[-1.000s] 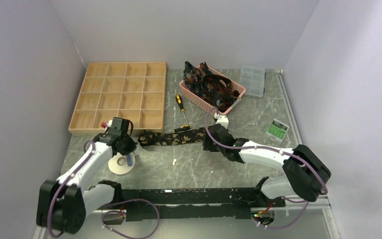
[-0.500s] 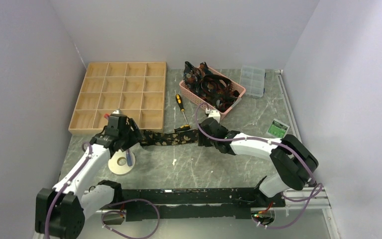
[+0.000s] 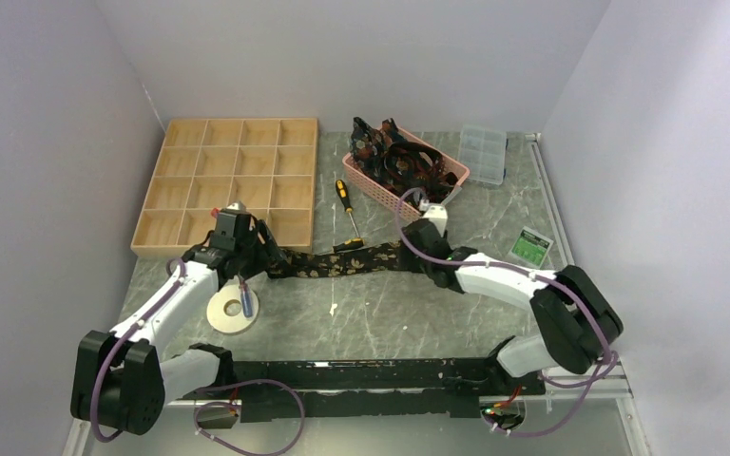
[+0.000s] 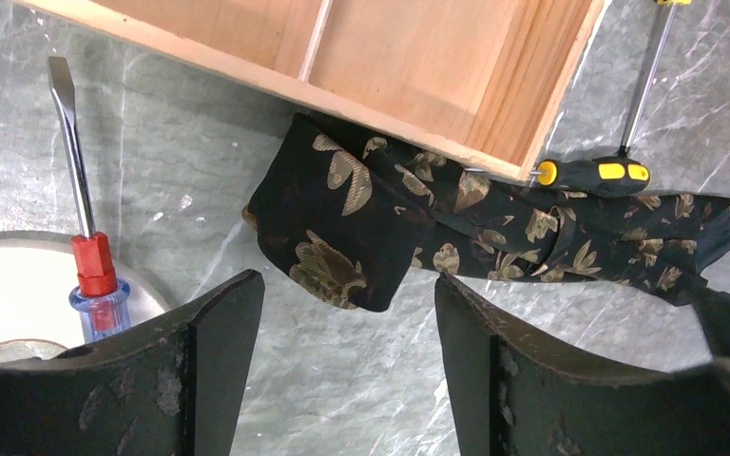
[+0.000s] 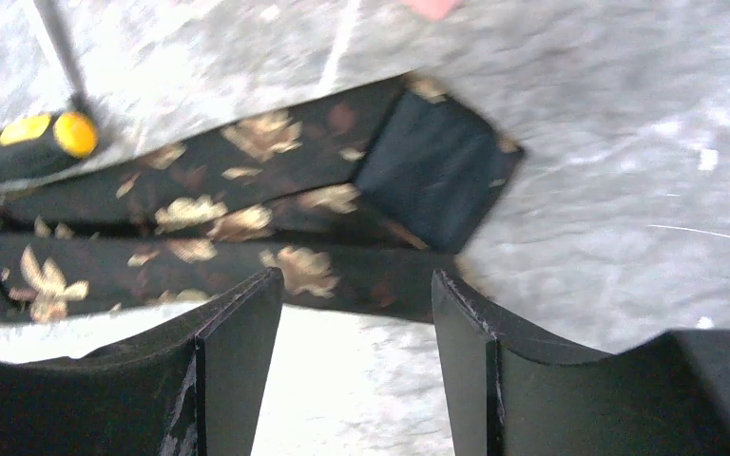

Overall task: Roll the ties
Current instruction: Roll the tie at the center of the board.

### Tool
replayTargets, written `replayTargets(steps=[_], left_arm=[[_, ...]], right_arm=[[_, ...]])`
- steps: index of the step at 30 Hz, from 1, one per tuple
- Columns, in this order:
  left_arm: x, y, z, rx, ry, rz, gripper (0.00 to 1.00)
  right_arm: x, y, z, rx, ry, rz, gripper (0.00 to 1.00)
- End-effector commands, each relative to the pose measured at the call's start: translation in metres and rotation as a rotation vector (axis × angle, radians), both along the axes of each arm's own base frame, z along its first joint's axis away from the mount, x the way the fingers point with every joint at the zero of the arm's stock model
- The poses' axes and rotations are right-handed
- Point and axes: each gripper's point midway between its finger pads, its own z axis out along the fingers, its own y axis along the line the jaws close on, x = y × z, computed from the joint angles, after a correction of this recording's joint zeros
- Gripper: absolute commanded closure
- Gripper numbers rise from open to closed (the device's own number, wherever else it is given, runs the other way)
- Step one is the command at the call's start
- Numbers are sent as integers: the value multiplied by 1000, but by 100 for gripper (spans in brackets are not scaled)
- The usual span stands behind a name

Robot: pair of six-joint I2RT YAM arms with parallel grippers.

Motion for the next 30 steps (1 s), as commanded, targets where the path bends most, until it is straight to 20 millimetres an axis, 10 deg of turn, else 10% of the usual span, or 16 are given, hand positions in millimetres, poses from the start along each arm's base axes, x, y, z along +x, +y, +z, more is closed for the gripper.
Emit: replayTargets(steps=[1,19,30], left_arm=[[9,-5,12,-20,-61,-16,29],[-3,-9,5,-50,-34,-27,30],[-6,-10,1,-60,-24,-25,31]], right_arm=[[16,-35,9,52,-35,-149,37],[5,-35,-20,162,69,-162,49],[7,-38,-12,149,45,-148,100]])
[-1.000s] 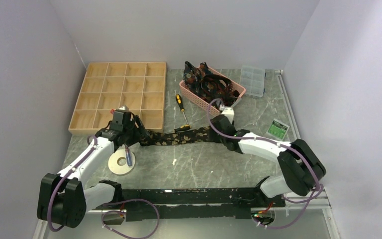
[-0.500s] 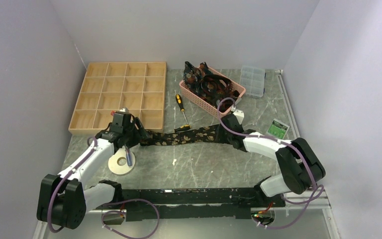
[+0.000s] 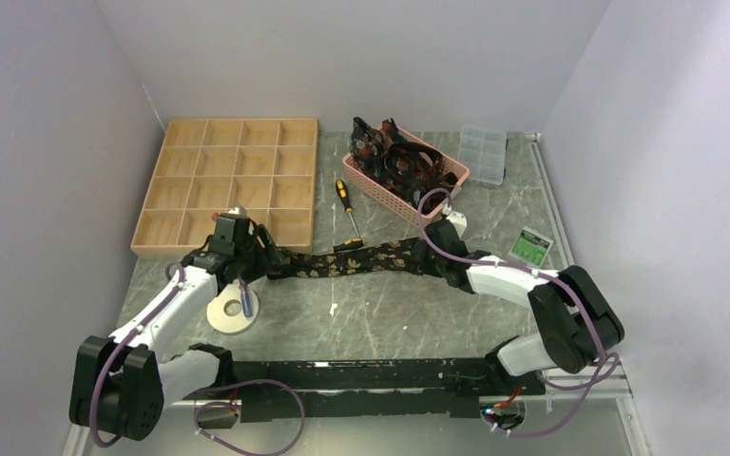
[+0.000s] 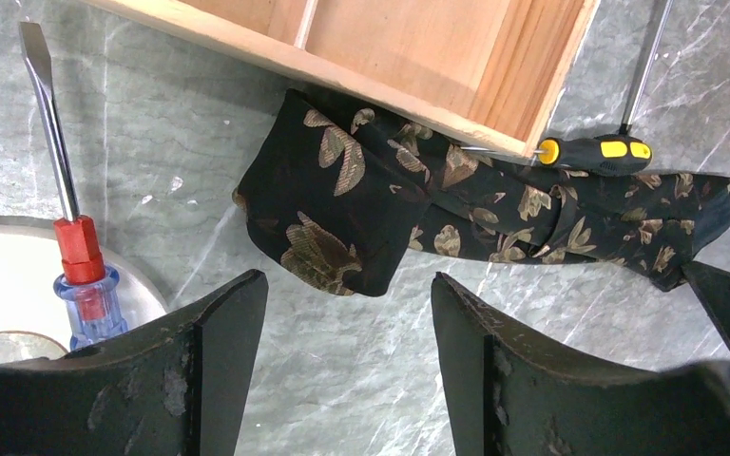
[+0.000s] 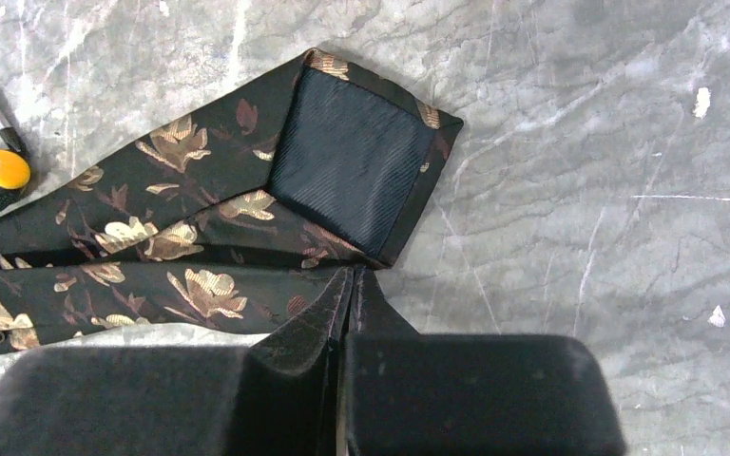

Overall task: Roll the ties
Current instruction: Roll the tie at the center of the board.

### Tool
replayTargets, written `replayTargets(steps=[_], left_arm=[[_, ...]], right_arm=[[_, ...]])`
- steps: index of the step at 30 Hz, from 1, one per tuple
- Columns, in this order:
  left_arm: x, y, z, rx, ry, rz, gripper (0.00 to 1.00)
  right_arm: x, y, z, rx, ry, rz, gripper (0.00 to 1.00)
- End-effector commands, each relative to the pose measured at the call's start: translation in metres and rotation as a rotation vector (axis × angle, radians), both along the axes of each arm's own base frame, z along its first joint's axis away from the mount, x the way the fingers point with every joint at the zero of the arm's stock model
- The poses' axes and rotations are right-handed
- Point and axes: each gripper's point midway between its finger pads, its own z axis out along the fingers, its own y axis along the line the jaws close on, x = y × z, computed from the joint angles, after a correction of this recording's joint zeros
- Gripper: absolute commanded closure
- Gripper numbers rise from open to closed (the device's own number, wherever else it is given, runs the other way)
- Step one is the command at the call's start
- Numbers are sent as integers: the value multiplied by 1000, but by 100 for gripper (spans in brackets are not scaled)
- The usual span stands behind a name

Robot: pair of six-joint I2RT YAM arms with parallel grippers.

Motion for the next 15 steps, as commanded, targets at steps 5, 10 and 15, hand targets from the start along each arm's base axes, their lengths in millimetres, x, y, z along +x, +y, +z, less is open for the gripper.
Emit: replayTargets(steps=[5,10,15], left_arm=[[2,-5,3,-24,-18,-6,31],[1,0,1,-11,-24,18,31],[-2,4,-1,-1,-17,37,31]], right_arm=[[19,1,34,-19,-101,13,100],[40,-5,50,-87,-164,-12,100],[60,1,56,-121,-192,0,100]])
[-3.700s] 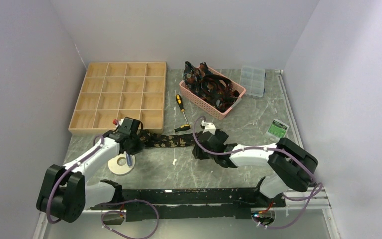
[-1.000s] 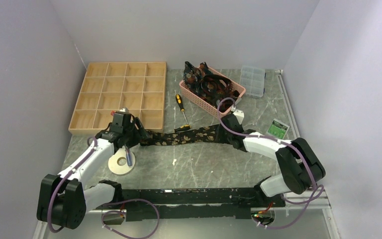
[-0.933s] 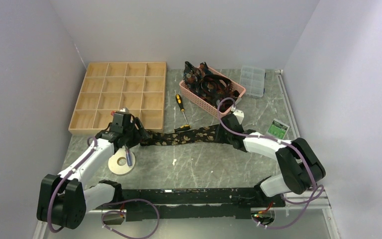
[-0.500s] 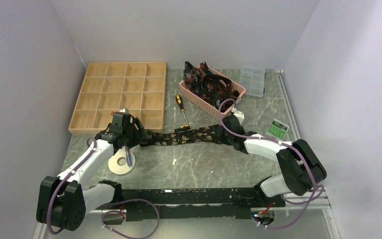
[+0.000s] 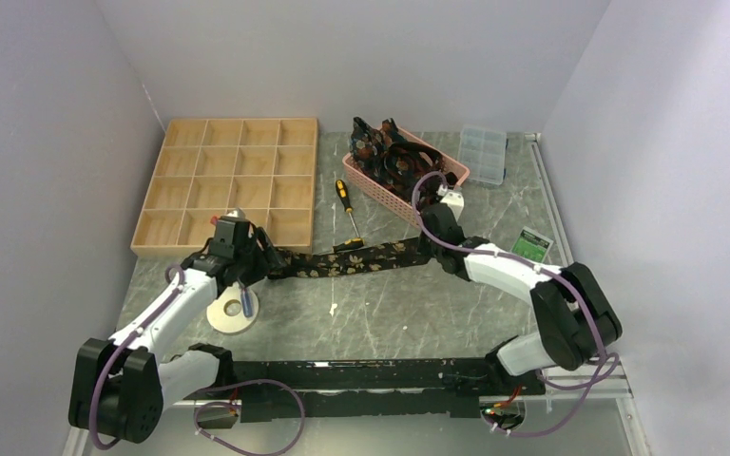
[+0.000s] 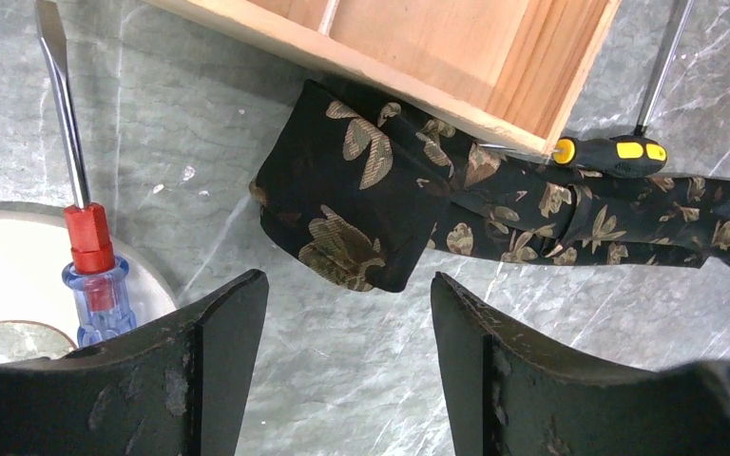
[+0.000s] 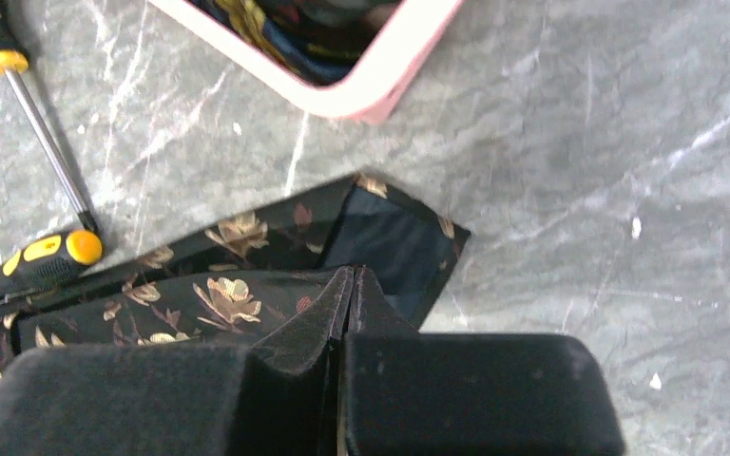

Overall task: Roll the ties
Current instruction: Roll the tie at the center of the board.

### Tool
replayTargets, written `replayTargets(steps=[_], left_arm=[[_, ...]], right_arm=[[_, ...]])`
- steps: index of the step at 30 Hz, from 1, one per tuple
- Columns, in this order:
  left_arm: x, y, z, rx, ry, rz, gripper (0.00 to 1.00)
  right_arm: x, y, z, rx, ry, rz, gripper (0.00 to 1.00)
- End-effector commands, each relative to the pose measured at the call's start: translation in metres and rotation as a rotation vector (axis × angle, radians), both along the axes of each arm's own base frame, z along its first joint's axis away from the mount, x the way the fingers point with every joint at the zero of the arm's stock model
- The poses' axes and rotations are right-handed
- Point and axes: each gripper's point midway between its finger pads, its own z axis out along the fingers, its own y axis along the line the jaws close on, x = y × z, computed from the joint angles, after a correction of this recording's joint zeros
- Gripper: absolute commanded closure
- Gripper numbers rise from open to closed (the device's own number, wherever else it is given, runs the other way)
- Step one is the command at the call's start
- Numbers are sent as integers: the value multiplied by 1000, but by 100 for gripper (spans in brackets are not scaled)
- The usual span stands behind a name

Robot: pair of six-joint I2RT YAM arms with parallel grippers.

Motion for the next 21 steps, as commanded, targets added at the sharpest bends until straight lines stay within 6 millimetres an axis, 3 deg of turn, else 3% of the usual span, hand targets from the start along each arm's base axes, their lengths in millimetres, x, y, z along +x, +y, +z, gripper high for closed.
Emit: replayTargets(steps=[1,7,13,14,17,18,21], left_arm=[[2,2,4,-1,-27,23,31],[1,4,5,3,-29,32,31],[2,4,7,3,-32,32,31],[1,4,8,6,-32,28,31],[0,11,13,43,-44,34,31],[-1,13,16,55,-52,34,31],[-1,16,23,75,-73,30,30]], right_arm=[[32,5,19,-49,-85,0,100],[46,3,10,-135,-73,14,100],[43,-4,0,-190,-34,8,99],[42,-3,4,-190,-39,5,91],[39,5,27,-180,-93,17,54],[37,8,34,-178,-104,23,46],[33,23,53,-173,-134,49,41]])
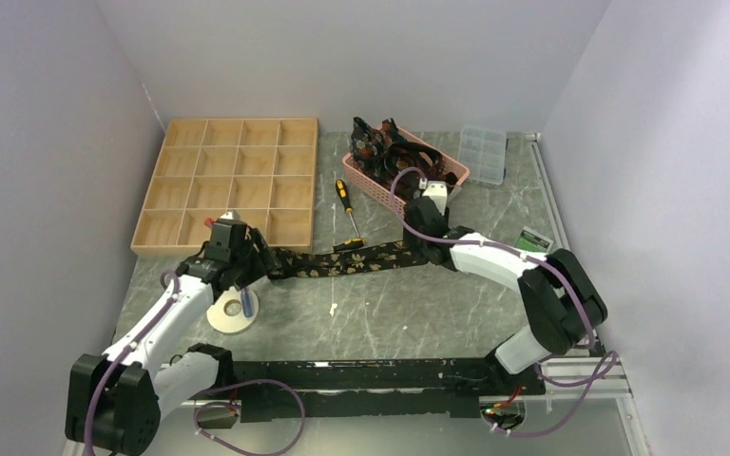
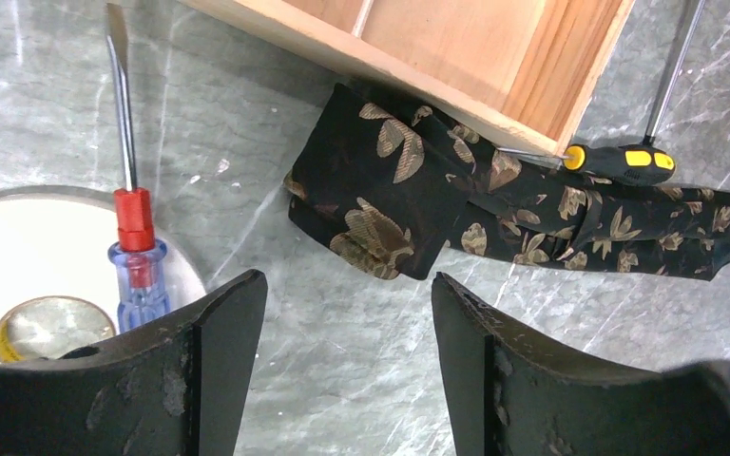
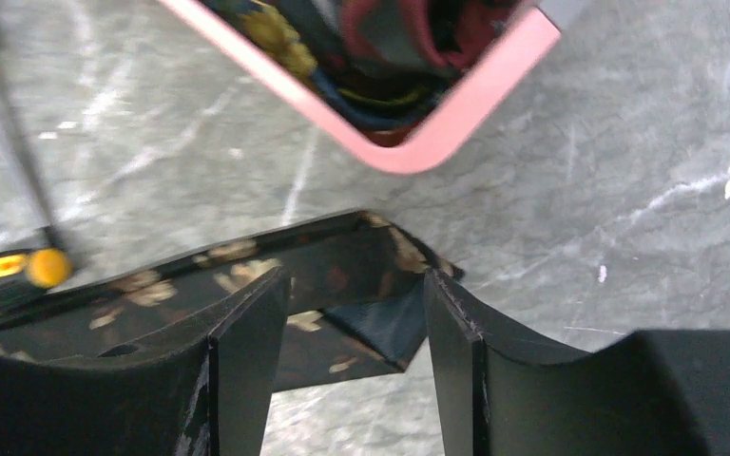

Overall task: Roll the ties
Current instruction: Roll the tie at the center of the board.

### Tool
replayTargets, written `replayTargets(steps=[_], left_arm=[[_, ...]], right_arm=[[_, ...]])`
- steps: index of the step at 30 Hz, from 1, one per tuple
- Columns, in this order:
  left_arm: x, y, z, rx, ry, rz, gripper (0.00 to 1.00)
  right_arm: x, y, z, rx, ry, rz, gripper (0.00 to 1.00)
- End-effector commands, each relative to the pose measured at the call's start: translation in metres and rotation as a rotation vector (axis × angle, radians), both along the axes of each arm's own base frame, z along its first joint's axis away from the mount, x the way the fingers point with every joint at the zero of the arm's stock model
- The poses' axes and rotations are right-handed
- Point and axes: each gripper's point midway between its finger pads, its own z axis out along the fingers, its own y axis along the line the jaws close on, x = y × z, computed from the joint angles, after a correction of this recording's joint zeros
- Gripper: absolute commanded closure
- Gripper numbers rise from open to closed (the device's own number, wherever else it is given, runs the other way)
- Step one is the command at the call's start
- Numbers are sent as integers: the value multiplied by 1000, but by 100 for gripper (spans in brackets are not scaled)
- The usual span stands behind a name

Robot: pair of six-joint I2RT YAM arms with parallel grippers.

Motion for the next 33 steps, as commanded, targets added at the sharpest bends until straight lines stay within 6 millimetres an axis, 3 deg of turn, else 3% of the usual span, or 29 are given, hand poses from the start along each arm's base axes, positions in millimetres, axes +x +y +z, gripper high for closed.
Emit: replayTargets(steps=[1,6,9,13,19,24,29,33], left_arm=[[5,5,21,45,-63,-11,30],[10,-15,17,106,-42,-118,27],[14,-26,11,179,-10,-169,23],[22,-26,-3,232,42,-155,23],[26,-15,-20,305,108,-95,39],[25,0,-20,326,101,3,52],[22,19,-8,323,68,85,51],[20,36,-2,333,78,117,43]], right_arm=[[8,28,60,40,-135,37,41],[-9,94,75,164,-161,216,42],[-17,128,69,224,-133,297,43],[-22,159,57,295,-87,359,44],[-24,166,52,308,-74,382,45],[-28,165,50,312,-74,389,46],[-32,167,44,320,-60,402,46],[-34,170,40,318,-54,412,46]])
